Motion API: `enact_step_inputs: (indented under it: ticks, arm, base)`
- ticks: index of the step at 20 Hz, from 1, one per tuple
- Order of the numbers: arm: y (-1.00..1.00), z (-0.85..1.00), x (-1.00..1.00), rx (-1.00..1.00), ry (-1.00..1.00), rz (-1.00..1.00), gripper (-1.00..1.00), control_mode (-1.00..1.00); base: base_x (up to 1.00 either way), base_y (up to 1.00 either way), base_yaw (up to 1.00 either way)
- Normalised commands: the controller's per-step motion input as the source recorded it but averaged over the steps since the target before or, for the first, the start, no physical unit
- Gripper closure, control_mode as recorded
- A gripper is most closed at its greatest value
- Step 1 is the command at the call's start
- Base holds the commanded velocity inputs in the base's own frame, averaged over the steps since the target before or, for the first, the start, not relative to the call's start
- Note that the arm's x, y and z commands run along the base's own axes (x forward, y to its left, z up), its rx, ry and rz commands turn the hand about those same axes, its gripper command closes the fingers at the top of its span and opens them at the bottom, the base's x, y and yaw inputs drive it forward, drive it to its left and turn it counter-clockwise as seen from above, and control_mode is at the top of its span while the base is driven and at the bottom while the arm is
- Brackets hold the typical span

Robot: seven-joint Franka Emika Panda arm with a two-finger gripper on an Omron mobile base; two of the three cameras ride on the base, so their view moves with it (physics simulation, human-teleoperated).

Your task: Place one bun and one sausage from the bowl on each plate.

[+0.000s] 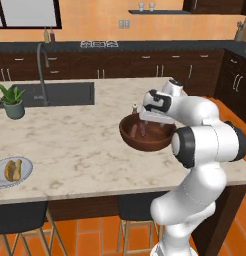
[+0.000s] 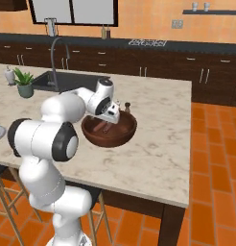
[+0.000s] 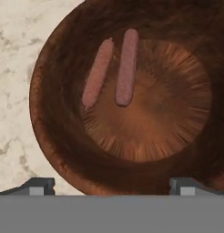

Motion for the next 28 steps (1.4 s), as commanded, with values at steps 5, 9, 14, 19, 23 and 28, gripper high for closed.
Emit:
enact_step_inputs:
  ticks: [5, 9, 14, 19, 23, 28]
  arm:
    - [-0.01, -0.55, 0.02, 0.0, -0.14, 0.0, -1.0, -1.0]
    - [0.0, -0.21, 0.23, 0.02, -0.02, 0.0, -1.0, -1.0]
    - [0.0, -0.14, 0.48, 0.04, 0.02, -0.01, -1.0, -1.0]
    - [0.0, -0.23, 0.47, 0.05, 0.01, 0.0, -1.0, -1.0]
    - [0.0, -0.26, 0.4, 0.05, 0.03, 0.0, -1.0, -1.0]
    - [0.0, -0.33, 0.32, 0.02, 0.01, 0.0, -1.0, -1.0]
  base:
    - [0.0, 0.0, 0.0]
    - [0.0, 0.0, 0.0]
    - [0.0, 0.0, 0.0]
    - [0.0, 0.0, 0.0]
    - [0.0, 0.0, 0.0]
    - [0.0, 0.0, 0.0]
